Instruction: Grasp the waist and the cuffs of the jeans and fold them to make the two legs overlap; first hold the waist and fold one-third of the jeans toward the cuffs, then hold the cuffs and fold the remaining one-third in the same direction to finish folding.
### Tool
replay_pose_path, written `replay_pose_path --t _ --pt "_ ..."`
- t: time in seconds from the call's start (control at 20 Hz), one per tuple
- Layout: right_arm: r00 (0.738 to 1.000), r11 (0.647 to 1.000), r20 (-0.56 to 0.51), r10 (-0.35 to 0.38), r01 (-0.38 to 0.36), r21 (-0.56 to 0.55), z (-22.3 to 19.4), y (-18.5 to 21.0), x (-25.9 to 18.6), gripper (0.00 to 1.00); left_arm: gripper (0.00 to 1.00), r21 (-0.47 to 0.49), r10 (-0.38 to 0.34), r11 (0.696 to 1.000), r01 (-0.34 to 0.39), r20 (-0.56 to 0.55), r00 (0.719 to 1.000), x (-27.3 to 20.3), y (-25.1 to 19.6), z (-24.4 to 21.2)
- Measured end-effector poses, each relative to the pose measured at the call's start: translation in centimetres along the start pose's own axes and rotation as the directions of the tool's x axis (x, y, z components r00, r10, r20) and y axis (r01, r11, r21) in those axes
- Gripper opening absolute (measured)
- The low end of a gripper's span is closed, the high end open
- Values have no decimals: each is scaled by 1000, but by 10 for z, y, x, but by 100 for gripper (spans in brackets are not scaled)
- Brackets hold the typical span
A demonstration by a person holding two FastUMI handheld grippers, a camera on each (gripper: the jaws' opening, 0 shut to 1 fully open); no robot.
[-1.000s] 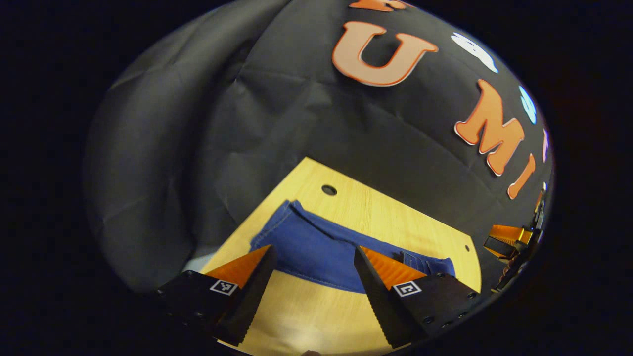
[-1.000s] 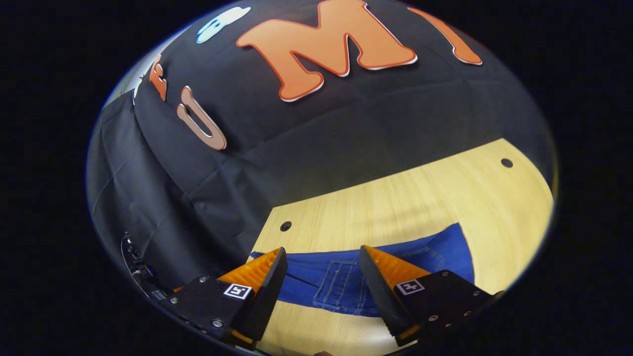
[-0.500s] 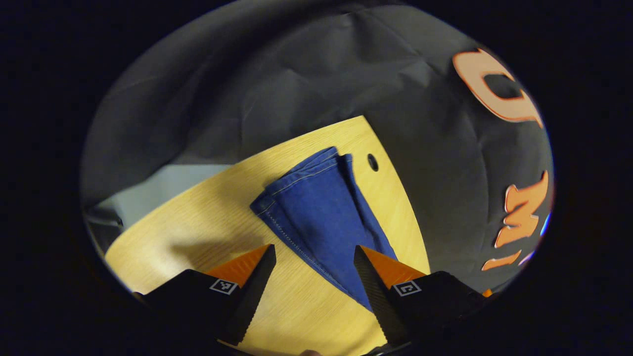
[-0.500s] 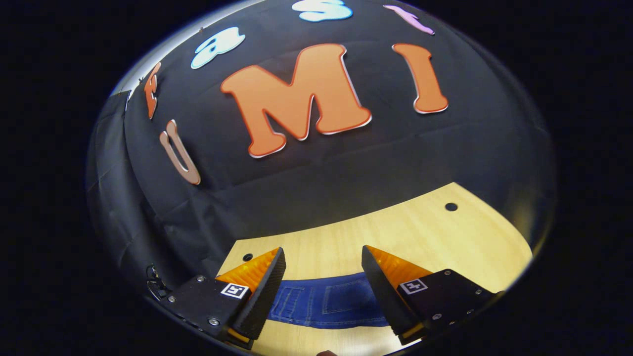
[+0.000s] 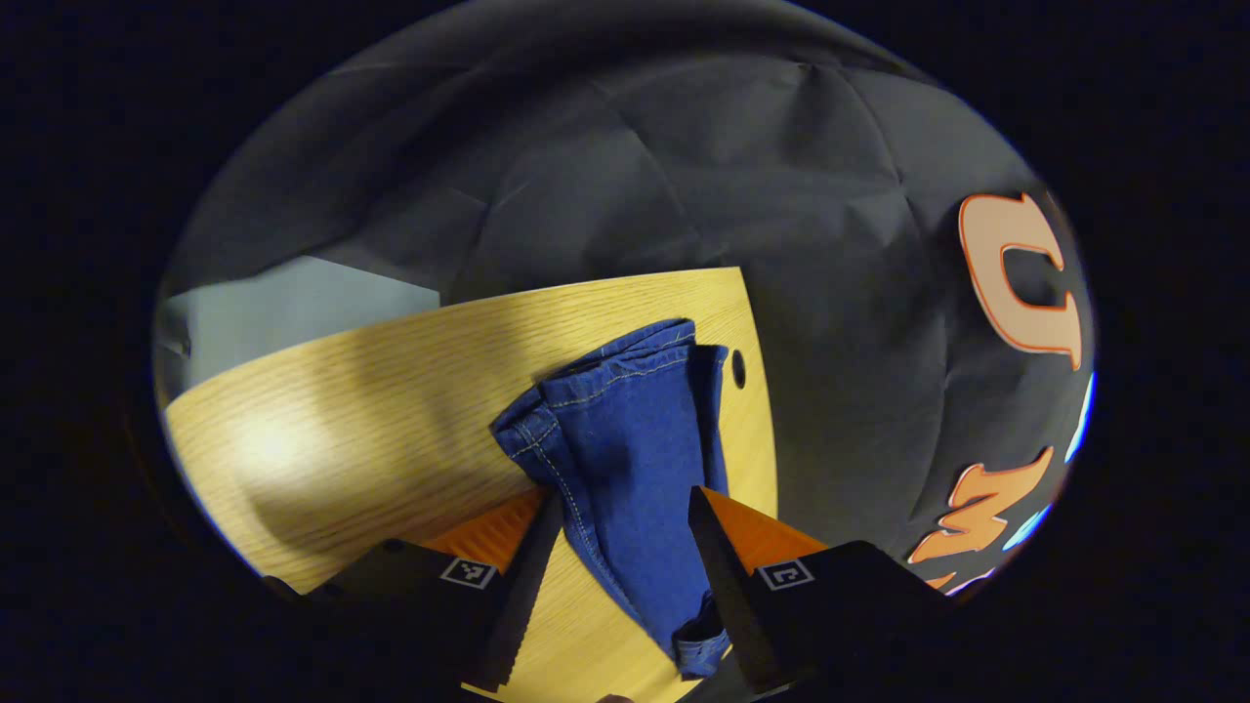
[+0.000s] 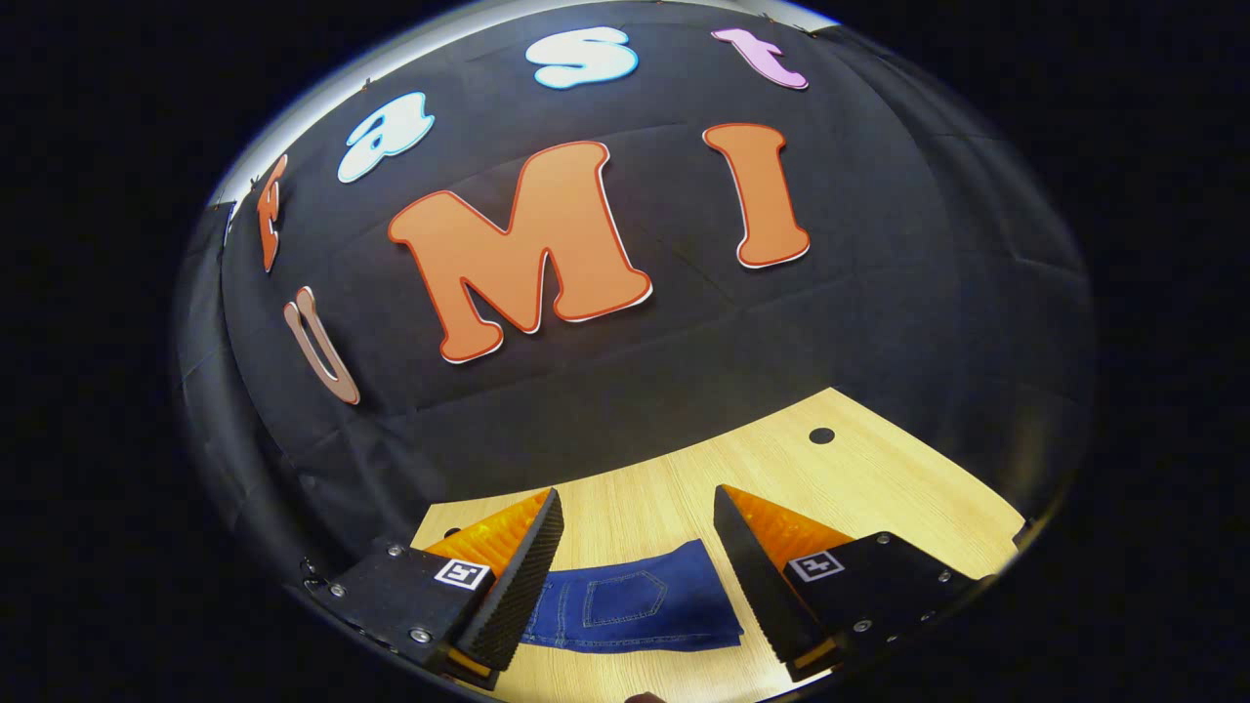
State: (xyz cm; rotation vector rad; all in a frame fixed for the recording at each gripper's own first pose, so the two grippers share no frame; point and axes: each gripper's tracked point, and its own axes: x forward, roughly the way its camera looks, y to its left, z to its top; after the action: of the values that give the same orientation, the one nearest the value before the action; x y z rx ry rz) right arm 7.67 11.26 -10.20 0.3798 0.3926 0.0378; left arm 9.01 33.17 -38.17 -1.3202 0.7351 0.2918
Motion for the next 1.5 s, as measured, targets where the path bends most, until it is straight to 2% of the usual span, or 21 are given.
replay_pose_path --t 0.2,0.35,0.4,0.5,0.55,0.65,0.75,0.9,1.1,1.2,1.35,1.4,1.45,1.5 --pt "1000 1000 -17 -1 1 13 -1 -8 -3 95 80 -31 -67 997 68 28 997 13 -10 3" --pt "1000 1000 -29 -5 5 4 -3 -11 -3 95 71 -52 -49 997 50 21 999 22 -10 4" --pt "999 1000 -30 -11 11 5 -3 -13 -3 95 59 -47 -25 999 26 17 1000 31 -5 7" --pt "999 1000 -35 -12 12 7 -3 -16 -4 95 26 -41 18 999 -16 27 999 39 0 3" --pt "999 1000 -32 -9 10 6 -2 -16 -4 95 10 4 30 1000 -30 33 999 28 -2 4" --pt "1000 1000 -25 -14 14 12 3 -23 -3 95 4 61 4 998 -8 54 999 36 -17 -2" --pt "1000 1000 -17 -8 8 28 8 -25 -2 95 4 83 -49 996 43 76 996 11 -39 3" --pt "1000 999 -15 8 -7 32 10 -27 3 95 4 167 -88 983 72 92 992 -11 -67 -6" --pt "1000 999 -14 26 -26 32 12 -30 11 95 4 278 -183 949 149 101 978 -48 -120 -22" --pt "999 998 -24 43 -41 43 13 -32 14 96 5 358 -243 912 198 83 967 -61 -162 -43" --pt "997 996 -24 67 -65 60 15 -36 20 95 4 480 -314 839 258 38 949 -77 -226 -87" --pt "997 996 -24 71 -69 65 17 -39 21 100 4 510 -328 815 275 13 945 -80 -245 -106" --pt "997 994 -21 79 -77 71 18 -41 23 95 4 540 -336 791 288 -9 942 -85 -259 -121" --pt "996 994 -21 86 -84 74 20 -43 24 95 4 569 -343 765 301 -36 939 -87 -270 -140"
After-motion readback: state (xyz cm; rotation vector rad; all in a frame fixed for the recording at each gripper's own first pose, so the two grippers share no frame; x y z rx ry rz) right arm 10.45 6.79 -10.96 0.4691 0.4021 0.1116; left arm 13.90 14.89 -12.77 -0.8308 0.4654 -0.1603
